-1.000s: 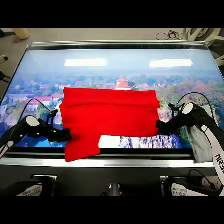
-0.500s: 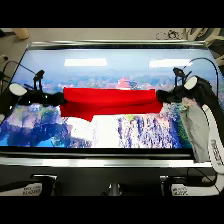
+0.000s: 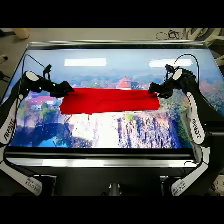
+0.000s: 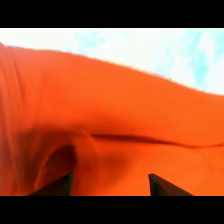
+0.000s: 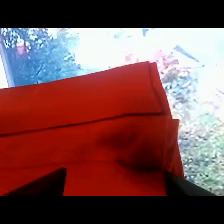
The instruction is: Fold the shirts.
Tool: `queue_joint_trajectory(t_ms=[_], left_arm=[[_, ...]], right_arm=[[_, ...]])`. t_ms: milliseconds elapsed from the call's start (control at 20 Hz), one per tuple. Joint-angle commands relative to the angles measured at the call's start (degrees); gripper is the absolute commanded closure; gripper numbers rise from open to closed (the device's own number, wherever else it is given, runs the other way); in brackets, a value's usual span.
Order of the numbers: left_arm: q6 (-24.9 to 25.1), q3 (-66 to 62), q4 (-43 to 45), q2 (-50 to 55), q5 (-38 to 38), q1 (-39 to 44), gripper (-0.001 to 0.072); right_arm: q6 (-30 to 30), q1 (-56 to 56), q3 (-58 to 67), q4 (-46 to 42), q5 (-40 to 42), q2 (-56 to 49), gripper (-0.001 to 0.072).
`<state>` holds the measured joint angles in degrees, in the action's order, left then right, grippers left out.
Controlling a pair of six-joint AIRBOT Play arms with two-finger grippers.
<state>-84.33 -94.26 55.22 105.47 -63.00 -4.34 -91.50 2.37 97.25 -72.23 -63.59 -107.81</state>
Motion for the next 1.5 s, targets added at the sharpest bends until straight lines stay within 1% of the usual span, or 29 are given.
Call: queue_joint_trajectory(t_ms=[0,50,100,250,300,350,400,450,500,550,600,700,850,950,1100,1200,1300,1350,1450], left_arm=[[1.46,-5.09,-0.26,-1.46,-4.33,-1.92,0.0129],[1.70,-5.40,-0.26,-3.21,-4.85,-2.01,0.0137],[2.08,-5.40,-0.26,-4.92,-5.16,-1.68,0.0174],[2.12,-5.40,-0.31,-9.62,-5.07,0.39,0.0174],[2.10,-5.40,-0.31,-10.64,-5.07,1.27,0.0174],[2.08,-5.40,-0.31,-11.39,-5.09,2.36,0.0174],[2.05,-5.40,-0.31,-11.65,-5.14,3.50,0.0174],[2.03,-5.38,-0.31,-11.50,-5.14,4.85,0.0178],[1.81,-5.29,-0.31,-11.02,-5.07,6.32,0.0311],[1.79,-4.94,-0.63,-10.21,-4.57,8.35,0.0659],[1.40,-4.42,-1.09,-9.11,-3.37,10.64,0.0677],[-1.57,-2.67,-3.52,-5.84,0.94,16.37,0.0677],[-3.58,-1.03,-11.89,0.87,9.53,26.16,0.0678],[-4.15,-1.03,-19.02,5.31,14.97,32.41,0.0678],[-7.65,-1.05,-27.04,10.88,25.07,40.37,0.0678],[-7.15,-1.11,-33.66,13.53,28.37,43.47,0.0678],[-2.95,-1.09,-34.49,13.60,28.15,43.91,0.0679],[-0.74,-1.09,-32.48,12.13,27.45,42.99,0.0680],[-0.76,-1.09,-21.55,6.45,25.03,39.28,0.0680]], right_arm=[[-0.02,3.17,0.72,-1.86,-5.49,0.09,0.0017],[-0.37,4.52,0.70,0.37,-6.49,-0.92,0.0013],[-0.35,5.62,0.70,3.91,-7.45,-2.36,0.0010],[0.22,5.60,0.70,13.33,-8.26,-6.49,0.0012],[0.22,5.11,0.70,15.10,-8.22,-7.43,0.0015],[0.00,4.48,0.70,16.04,-8.26,-8.17,0.0046],[0.09,3.78,0.72,16.92,-8.13,-8.37,0.0212],[0.50,3.39,0.76,17.84,-7.85,-8.02,0.0600],[1.05,3.15,0.76,19.30,-8.26,-7.04,0.0689],[3.61,3.10,0.76,20.96,-8.31,-5.05,0.0688],[5.05,3.13,0.76,21.75,-8.41,-2.45,0.0689],[5.64,3.06,0.76,21.97,-8.94,4.61,0.0689],[5.60,1.46,0.76,22.12,-12.96,15.19,0.0689],[4.00,-0.92,0.76,22.10,-17.38,20.76,0.0689],[0.70,-2.73,0.74,21.88,-22.73,27.34,0.0688],[-0.85,-2.78,0.76,21.44,-24.79,29.46,0.0688],[-0.85,-2.78,0.74,20.72,-24.41,29.64,0.0688],[-0.85,-2.97,0.72,20.33,-22.88,29.22,0.0688],[-0.85,-4.50,0.72,20.04,-18.21,27.04,0.0688]])
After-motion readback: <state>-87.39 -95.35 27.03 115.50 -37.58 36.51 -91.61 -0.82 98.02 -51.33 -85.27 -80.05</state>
